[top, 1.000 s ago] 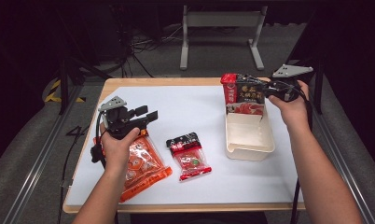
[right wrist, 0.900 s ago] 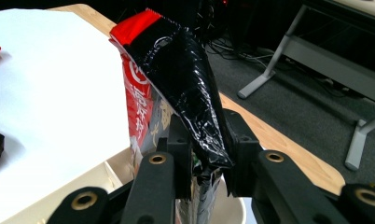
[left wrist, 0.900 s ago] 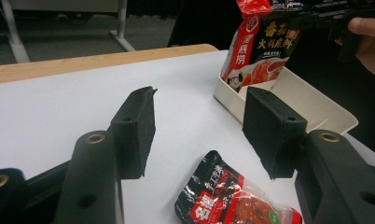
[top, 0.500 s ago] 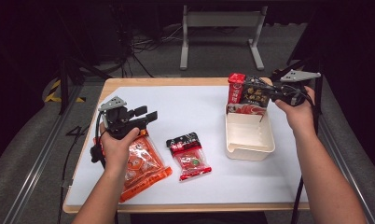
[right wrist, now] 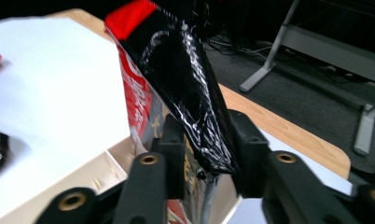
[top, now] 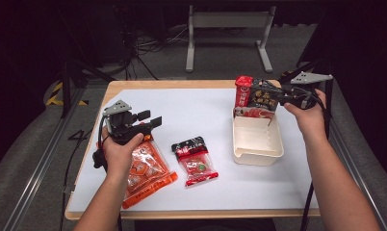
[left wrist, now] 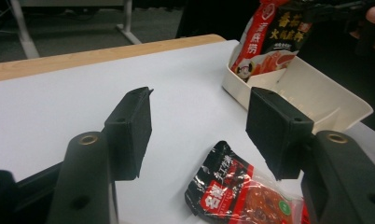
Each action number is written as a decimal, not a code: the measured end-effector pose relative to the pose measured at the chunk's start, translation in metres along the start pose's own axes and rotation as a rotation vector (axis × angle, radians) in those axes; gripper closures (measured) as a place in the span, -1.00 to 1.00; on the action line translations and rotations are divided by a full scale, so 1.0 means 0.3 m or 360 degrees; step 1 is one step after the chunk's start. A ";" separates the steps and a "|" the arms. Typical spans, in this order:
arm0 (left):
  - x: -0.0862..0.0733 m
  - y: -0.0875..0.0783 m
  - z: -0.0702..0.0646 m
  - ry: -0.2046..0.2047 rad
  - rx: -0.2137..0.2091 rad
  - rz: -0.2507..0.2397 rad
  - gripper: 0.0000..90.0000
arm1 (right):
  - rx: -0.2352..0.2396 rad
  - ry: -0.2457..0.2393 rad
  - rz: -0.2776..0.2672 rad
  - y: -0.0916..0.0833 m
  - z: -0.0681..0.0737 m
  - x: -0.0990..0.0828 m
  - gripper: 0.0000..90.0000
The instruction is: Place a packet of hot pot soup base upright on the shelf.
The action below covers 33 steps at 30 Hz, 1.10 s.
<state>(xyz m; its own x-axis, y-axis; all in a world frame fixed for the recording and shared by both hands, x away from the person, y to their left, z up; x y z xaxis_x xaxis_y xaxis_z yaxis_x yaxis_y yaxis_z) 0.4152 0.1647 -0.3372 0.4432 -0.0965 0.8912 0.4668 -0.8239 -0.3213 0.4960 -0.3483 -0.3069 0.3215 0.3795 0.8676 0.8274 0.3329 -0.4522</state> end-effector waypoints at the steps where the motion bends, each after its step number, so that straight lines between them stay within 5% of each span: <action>1: 0.000 -0.004 -0.004 0.0013 -0.0005 0.0011 -0.11 | -0.0006 0.0001 -0.0005 -0.003 0.000 0.002 0.45; 10: -0.024 -0.042 -0.011 0.0072 -0.0060 0.0078 -0.12 | -0.0038 0.0047 -0.0119 -0.057 0.006 0.039 -0.06; 23: -0.049 -0.084 -0.002 0.0130 0.0019 0.0113 -0.20 | -0.0082 0.0067 -0.0309 -0.166 0.050 0.090 -0.23; 33: -0.053 -0.105 0.000 0.0193 -0.0025 0.0104 -0.20 | 0.0135 0.0105 -0.0351 -0.219 0.126 0.081 -0.29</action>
<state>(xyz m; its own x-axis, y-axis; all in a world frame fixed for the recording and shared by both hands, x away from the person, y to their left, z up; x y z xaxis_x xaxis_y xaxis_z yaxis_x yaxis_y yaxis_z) 0.3934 0.1922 -0.3414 0.3763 -0.2163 0.9009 0.4276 -0.8221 -0.3760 0.4322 -0.3283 -0.2639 0.1691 0.2332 0.9576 0.8401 0.4739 -0.2637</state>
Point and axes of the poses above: each handheld gripper's, and its own axes: y roughly forward along the jaws, x roughly out of its top, z roughly to its left, the point moved 1 cm from there along y, roughly forward along the jaws, and after that the axes turned 10 degrees about -x, right-handed, at the moved point
